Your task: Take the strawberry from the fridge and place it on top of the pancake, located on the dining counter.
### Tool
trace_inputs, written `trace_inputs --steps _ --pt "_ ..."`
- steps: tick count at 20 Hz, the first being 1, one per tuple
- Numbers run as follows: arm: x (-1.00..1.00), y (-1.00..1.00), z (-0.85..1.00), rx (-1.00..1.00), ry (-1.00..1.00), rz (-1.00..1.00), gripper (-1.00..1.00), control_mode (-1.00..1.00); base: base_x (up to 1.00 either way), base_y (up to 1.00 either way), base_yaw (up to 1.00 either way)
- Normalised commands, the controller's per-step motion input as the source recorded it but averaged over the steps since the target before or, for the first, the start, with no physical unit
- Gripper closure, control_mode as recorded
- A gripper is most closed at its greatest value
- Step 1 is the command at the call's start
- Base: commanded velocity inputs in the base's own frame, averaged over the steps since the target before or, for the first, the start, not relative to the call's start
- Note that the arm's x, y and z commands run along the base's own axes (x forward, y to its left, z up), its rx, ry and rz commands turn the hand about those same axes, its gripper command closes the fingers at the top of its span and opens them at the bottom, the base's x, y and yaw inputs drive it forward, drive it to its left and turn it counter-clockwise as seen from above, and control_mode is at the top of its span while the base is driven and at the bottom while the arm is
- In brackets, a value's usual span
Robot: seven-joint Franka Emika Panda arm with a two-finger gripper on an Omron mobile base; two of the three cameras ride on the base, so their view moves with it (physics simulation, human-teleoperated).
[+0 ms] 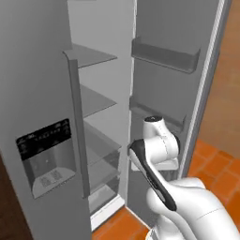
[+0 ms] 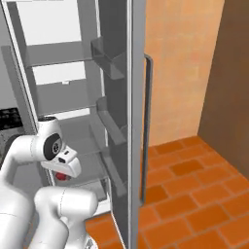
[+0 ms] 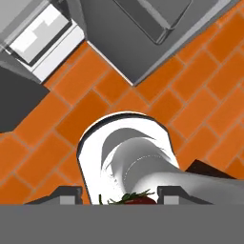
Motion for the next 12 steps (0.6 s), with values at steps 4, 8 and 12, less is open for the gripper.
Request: trace_inputs --steps 4,8,12 --pt "0.00 0.00 0.00 0.00 0.00 0.00 1.00 1.00 -0.72 -0.21 -0.66" --pt "0.00 0.00 0.00 0.00 0.00 0.00 1.00 1.00 -0.66 -0.07 -0.72" --pt "0.00 0.00 0.00 0.00 0.00 0.00 1.00 1.00 -0.89 0.14 -0.76"
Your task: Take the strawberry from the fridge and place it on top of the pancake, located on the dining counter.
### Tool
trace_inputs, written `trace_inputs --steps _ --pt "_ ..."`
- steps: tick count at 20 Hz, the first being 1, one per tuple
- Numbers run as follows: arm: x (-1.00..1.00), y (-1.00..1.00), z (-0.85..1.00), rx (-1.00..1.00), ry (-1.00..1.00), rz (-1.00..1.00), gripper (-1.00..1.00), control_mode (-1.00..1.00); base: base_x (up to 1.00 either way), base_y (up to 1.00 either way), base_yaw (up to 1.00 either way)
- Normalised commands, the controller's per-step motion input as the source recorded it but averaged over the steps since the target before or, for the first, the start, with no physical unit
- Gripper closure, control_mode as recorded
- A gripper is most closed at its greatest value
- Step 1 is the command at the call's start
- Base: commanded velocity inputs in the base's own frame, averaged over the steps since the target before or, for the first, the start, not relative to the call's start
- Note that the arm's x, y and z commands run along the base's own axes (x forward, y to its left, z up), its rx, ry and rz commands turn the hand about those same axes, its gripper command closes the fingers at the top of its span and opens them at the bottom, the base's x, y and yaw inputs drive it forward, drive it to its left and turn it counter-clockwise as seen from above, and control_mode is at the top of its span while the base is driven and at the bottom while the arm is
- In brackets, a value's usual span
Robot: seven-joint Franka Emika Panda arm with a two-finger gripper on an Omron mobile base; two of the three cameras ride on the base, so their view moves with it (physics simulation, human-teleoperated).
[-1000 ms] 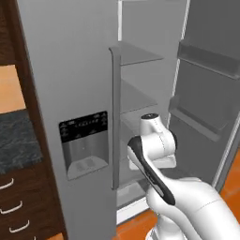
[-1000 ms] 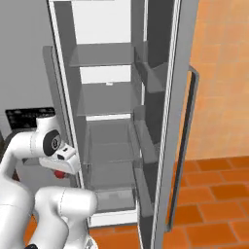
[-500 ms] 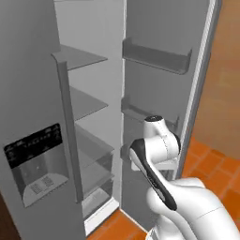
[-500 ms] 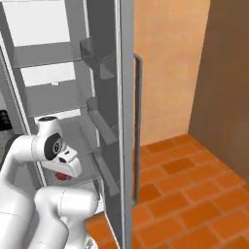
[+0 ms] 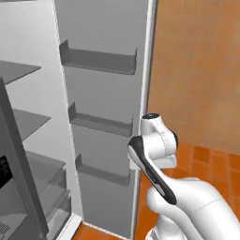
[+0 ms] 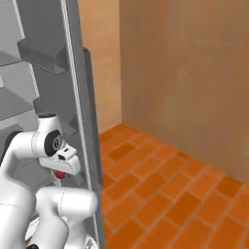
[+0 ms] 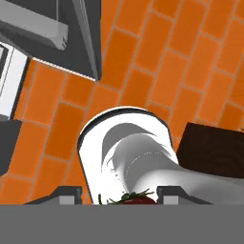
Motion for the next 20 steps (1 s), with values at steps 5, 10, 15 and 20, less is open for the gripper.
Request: trace_inputs --steps 5,10,15,20 --pt "0.00 0.00 0.00 0.00 0.00 0.00 1.00 1.00 -0.87 0.03 -0.77" --pt "0.00 0.00 0.00 0.00 0.00 0.00 1.00 1.00 -0.60 -0.22 -0.71" --pt "0.00 0.00 0.00 0.00 0.00 0.00 1.00 1.00 0.09 -0.18 -0.53" --pt "0.00 0.00 0.00 0.00 0.00 0.00 1.00 1.00 0.88 -0.11 -0.09"
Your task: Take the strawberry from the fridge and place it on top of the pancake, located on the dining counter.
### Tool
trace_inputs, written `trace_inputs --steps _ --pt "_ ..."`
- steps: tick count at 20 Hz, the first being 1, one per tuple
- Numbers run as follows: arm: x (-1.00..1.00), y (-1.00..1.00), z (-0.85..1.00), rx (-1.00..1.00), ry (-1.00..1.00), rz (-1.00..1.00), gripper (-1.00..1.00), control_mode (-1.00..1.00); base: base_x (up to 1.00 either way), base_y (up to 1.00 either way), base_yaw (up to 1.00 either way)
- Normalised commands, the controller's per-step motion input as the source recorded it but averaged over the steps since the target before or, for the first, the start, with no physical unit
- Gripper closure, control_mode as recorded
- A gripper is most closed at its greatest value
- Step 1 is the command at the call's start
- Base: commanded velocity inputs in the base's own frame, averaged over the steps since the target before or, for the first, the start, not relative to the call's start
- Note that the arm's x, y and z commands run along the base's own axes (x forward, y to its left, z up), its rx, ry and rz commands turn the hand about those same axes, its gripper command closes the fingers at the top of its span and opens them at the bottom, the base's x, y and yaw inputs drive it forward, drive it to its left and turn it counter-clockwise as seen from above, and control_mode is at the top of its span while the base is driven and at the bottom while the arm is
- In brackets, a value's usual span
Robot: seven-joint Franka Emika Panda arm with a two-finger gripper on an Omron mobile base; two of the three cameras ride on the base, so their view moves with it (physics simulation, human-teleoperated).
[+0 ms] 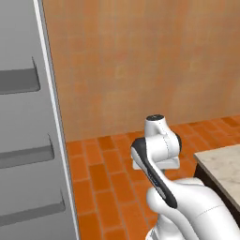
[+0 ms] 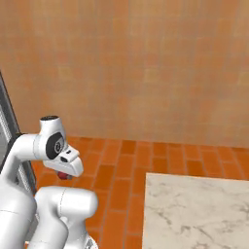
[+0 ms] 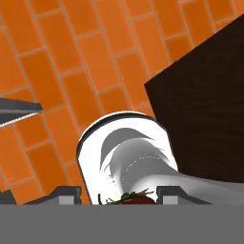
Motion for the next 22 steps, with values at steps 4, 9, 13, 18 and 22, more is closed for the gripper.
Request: trace_inputs --steps 4,9,13,18,22 --pt "0.00 0.00 0.00 0.00 0.00 0.00 1.00 1.00 1.00 -0.07 -0.07" --pt "0.00 0.00 0.00 0.00 0.00 0.00 1.00 1.00 1.00 -0.08 -0.16" --pt "0.00 0.00 0.00 0.00 0.00 0.00 1.00 1.00 1.00 -0.31 -0.21" --pt "0.00 0.00 0.00 0.00 0.00 0.00 1.00 1.00 1.00 -0.32 -0.17" --pt "0.00 0.00 0.00 0.00 0.00 0.00 1.00 1.00 1.00 -0.34 -0.23"
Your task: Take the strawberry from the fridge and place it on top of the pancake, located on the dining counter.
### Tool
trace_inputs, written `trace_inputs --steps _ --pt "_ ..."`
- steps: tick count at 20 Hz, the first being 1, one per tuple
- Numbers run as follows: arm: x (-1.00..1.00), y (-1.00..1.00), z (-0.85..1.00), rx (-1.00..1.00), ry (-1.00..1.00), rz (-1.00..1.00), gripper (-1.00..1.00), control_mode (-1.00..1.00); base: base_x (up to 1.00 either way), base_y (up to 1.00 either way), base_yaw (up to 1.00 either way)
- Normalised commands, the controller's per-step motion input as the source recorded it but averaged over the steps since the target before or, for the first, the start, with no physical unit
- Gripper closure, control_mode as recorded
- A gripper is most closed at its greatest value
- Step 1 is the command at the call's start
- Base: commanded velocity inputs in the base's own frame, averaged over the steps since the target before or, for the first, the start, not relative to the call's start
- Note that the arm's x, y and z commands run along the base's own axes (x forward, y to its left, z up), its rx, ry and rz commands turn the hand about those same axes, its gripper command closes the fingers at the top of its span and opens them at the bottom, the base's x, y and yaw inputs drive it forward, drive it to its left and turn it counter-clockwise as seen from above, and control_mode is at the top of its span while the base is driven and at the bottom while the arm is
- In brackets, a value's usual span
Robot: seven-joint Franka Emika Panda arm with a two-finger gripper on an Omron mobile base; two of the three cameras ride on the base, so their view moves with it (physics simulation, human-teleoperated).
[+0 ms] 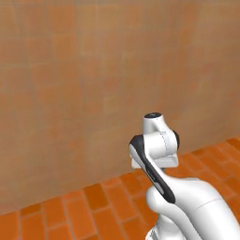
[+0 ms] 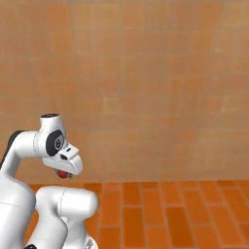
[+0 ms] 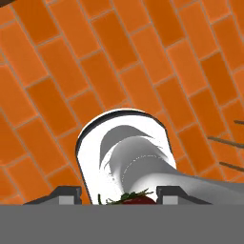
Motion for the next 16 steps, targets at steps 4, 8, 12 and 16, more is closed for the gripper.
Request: trace_inputs --steps 4,8,12,16 --pt "0.00 0.00 0.00 0.00 0.00 0.00 1.00 1.00 0.98 -0.13 -0.55" --pt "0.00 0.00 0.00 0.00 0.00 0.00 1.00 1.00 0.69 0.00 -0.70" --pt "0.00 0.00 0.00 0.00 0.00 0.00 1.00 1.00 0.06 0.00 -0.93" --pt "0.00 0.00 0.00 0.00 0.00 0.00 1.00 1.00 0.05 0.02 -0.92"
